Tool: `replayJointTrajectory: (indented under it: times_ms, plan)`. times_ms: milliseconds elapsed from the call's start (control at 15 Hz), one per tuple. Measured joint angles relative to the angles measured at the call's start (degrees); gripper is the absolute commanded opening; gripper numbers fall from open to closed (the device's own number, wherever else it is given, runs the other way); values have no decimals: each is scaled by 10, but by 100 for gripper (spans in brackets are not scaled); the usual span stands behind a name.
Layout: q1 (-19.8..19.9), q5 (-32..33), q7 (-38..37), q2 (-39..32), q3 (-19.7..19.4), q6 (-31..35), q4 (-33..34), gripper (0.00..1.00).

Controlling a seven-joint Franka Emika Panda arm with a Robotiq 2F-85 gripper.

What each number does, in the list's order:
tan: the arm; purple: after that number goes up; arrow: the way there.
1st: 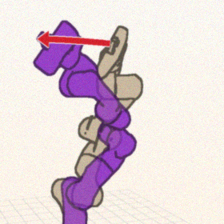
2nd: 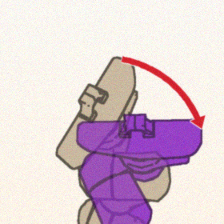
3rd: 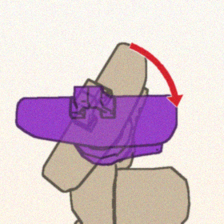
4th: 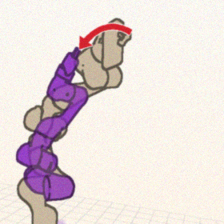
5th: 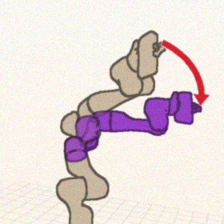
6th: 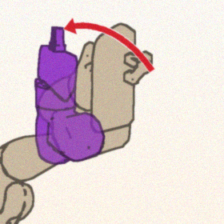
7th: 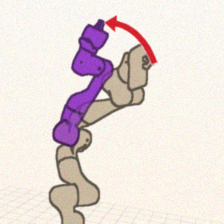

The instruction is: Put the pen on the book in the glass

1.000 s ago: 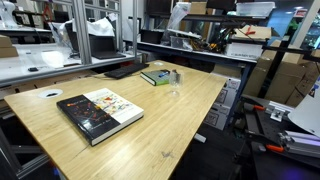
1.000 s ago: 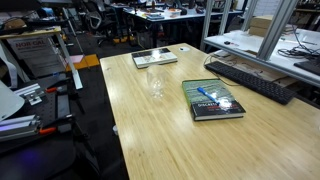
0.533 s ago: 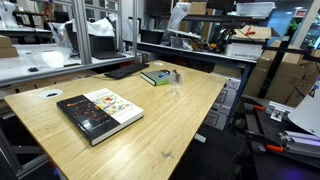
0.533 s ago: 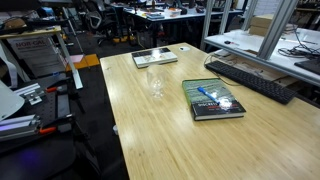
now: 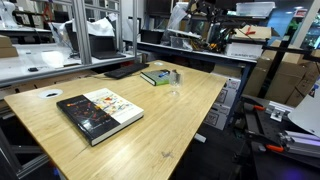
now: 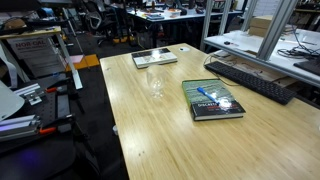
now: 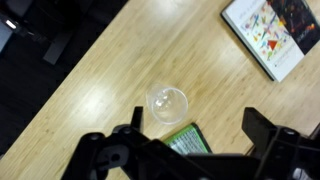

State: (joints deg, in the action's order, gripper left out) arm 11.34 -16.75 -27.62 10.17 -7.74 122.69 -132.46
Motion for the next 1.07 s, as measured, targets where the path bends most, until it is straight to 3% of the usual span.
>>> replayJointTrajectory:
  times_ms: [267, 533, 667, 1067]
  plan:
    - [2, -51, -47, -161, -23, 82, 115, 100]
    - [1, -46, -118, -282, -38, 149, 210, 100]
    - [2, -30, -143, -327, -50, 142, 253, 100]
    - [1, -21, -157, -350, -55, 122, 285, 100]
